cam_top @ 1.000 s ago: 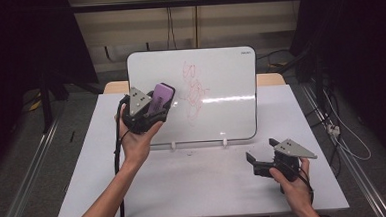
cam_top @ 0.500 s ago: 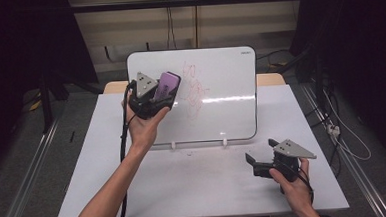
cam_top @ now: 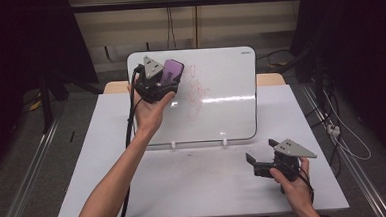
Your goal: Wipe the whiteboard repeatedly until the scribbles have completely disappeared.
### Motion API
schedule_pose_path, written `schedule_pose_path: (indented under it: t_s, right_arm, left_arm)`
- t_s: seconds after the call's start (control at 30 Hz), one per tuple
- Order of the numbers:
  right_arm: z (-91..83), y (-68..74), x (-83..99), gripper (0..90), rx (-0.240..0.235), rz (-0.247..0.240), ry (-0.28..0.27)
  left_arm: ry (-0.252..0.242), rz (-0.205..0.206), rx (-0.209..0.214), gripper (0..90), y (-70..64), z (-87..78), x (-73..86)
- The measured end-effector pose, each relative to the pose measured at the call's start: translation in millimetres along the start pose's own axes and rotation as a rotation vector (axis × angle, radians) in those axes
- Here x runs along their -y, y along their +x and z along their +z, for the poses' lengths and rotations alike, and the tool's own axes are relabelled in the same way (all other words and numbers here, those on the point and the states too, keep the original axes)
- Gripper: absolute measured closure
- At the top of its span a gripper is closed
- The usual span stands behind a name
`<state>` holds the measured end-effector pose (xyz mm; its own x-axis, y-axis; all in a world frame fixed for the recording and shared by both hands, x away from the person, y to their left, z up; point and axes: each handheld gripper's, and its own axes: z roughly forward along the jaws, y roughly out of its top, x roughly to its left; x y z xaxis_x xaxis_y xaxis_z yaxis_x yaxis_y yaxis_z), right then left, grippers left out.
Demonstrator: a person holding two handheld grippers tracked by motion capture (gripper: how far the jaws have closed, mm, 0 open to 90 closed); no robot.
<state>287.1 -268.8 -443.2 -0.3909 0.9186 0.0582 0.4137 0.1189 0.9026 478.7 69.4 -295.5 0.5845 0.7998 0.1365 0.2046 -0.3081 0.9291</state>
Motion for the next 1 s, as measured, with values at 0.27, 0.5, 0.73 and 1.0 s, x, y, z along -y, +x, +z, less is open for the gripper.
schedule_pose_path:
  t_s: [0.27, 0.5, 0.73, 1.0]
  right_arm:
    - [1.2, -0.4, 0.6, 5.3, -0.005, 0.001, 0.006]
    - [1.2, -1.4, 1.3, 5.2, -0.011, 0.000, 0.012]
    - [2.1, -1.2, 1.4, 5.2, -0.014, -0.002, 0.014]
    - [1.9, -1.0, 1.8, 5.2, -0.021, -0.003, 0.016]
  left_arm:
    - [0.015, 0.027, -0.043, 41.3, 0.9, 16.5, -13.7]
    - [0.045, 0.076, -0.066, 41.3, -1.4, 26.7, -14.6]
    - [0.069, 0.072, -0.107, 41.4, 2.3, 35.3, -12.9]
    - [0.094, 0.160, -0.171, 41.3, -9.2, 44.8, -11.3]
